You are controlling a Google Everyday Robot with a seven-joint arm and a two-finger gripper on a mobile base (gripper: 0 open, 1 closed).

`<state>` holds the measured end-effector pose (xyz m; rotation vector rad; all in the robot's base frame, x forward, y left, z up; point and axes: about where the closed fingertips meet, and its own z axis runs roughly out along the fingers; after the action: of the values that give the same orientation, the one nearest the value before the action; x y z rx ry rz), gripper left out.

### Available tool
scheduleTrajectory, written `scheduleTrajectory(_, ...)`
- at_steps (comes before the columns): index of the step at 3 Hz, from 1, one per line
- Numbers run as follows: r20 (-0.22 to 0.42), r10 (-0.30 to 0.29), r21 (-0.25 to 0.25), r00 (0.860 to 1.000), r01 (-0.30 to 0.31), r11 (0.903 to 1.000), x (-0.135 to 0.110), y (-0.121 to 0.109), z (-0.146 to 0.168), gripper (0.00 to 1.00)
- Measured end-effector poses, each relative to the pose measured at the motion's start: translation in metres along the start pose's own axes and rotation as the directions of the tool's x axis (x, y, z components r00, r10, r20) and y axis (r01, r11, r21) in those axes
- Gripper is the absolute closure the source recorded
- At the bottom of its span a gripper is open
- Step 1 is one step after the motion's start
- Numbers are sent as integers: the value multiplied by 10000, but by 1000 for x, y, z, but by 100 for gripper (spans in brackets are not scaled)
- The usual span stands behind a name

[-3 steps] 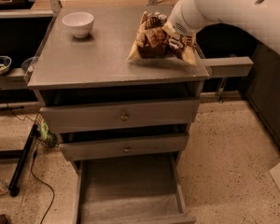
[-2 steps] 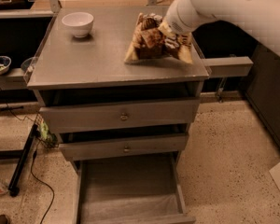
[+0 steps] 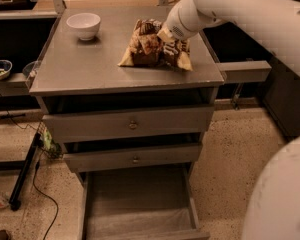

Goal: Pick brown chip bag from bottom drawer and place on counter

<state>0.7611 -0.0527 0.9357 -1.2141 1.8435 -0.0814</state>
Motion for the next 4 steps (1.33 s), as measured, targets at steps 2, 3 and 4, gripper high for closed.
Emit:
scheduleTrajectory(2,-19,186,-466,9998,-187,9987,7,12,14,82)
scheduleTrajectory(3,-19,186,-467,9998,-186,9987,7,12,14,59)
scheduleTrajectory(4,-19,186,-467,9998,-186,9987,7,12,14,28)
